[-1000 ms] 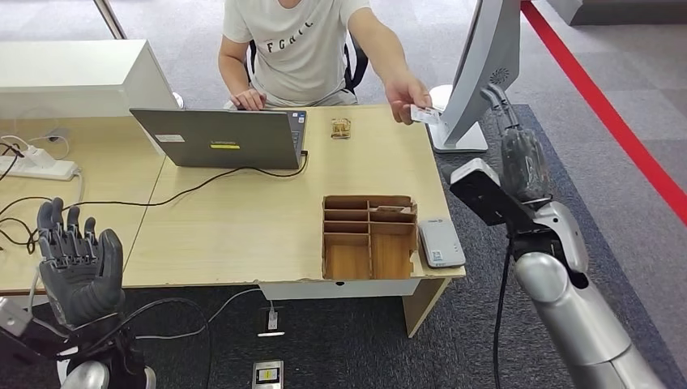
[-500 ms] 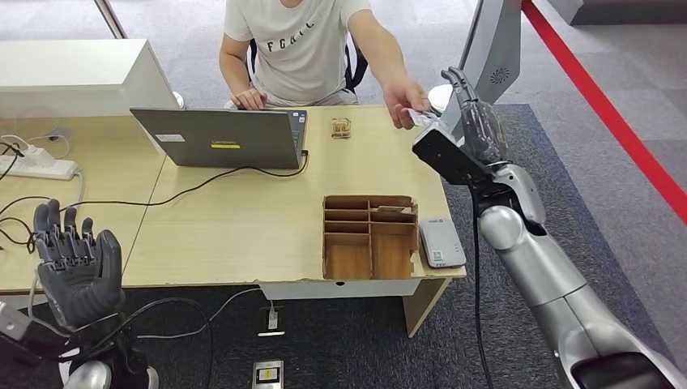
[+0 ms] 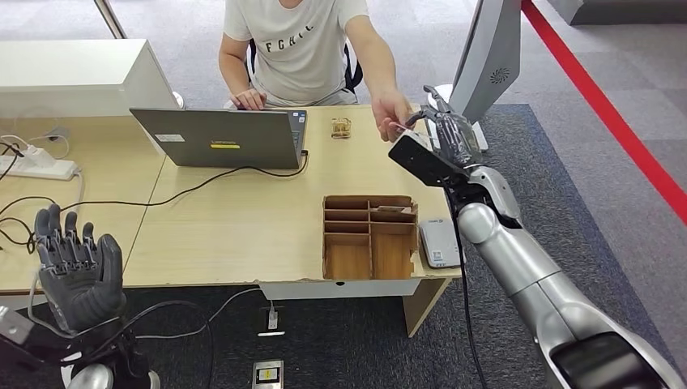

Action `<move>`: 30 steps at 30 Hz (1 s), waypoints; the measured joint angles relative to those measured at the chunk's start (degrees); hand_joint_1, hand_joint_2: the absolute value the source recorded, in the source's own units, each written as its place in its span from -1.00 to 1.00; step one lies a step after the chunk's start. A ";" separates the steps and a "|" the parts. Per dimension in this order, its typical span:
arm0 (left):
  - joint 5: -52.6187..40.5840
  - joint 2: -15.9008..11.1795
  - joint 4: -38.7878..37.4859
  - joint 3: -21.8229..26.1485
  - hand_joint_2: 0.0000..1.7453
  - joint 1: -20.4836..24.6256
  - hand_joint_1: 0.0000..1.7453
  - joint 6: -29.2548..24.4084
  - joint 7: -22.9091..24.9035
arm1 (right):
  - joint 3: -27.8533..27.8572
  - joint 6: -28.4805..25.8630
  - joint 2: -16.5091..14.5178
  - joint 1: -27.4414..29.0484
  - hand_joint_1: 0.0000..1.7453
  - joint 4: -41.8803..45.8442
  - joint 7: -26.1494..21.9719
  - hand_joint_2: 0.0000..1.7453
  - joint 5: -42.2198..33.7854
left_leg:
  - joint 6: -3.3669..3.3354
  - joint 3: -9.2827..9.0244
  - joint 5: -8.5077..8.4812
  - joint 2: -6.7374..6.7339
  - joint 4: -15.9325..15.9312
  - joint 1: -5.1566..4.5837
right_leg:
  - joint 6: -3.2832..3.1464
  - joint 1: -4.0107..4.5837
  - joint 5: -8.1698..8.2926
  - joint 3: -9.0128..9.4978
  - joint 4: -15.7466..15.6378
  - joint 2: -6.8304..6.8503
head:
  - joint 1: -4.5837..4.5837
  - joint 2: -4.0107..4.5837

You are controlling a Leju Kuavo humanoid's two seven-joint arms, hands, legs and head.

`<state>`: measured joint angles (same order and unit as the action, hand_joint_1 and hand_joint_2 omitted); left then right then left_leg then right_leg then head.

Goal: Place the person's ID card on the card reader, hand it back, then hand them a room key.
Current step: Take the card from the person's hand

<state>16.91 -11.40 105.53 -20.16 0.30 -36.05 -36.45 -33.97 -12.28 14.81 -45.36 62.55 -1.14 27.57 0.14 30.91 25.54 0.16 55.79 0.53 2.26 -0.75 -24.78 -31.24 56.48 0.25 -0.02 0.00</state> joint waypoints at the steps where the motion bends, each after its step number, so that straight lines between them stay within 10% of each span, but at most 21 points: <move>1: -0.04 0.05 0.00 0.01 1.00 -0.08 -1.00 -0.02 -0.07 | -0.19 -0.02 -0.12 -0.11 1.00 -0.42 -0.02 1.00 -0.05 | 0.00 0.00 0.00 0.00 0.00 0.00 | 0.00 0.00 0.00 0.00 0.00 0.00 | 0.01 0.00; 30: -1.07 0.69 0.17 1.49 1.00 -2.64 -1.00 -1.34 -0.95 | -4.00 -0.92 -1.81 -2.36 1.00 -6.15 -0.41 1.00 -2.69 | 0.00 -0.01 0.00 0.00 0.01 0.00 | 0.00 0.00 0.01 0.00 0.00 0.00 | 0.01 0.00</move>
<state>15.85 -10.71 105.70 -18.67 -2.34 -37.39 -37.40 -37.98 -13.20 13.00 -47.71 56.41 -1.55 24.88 0.14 30.90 25.54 0.16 55.80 0.53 2.27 -0.76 -24.77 -31.24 56.48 0.25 -0.01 0.00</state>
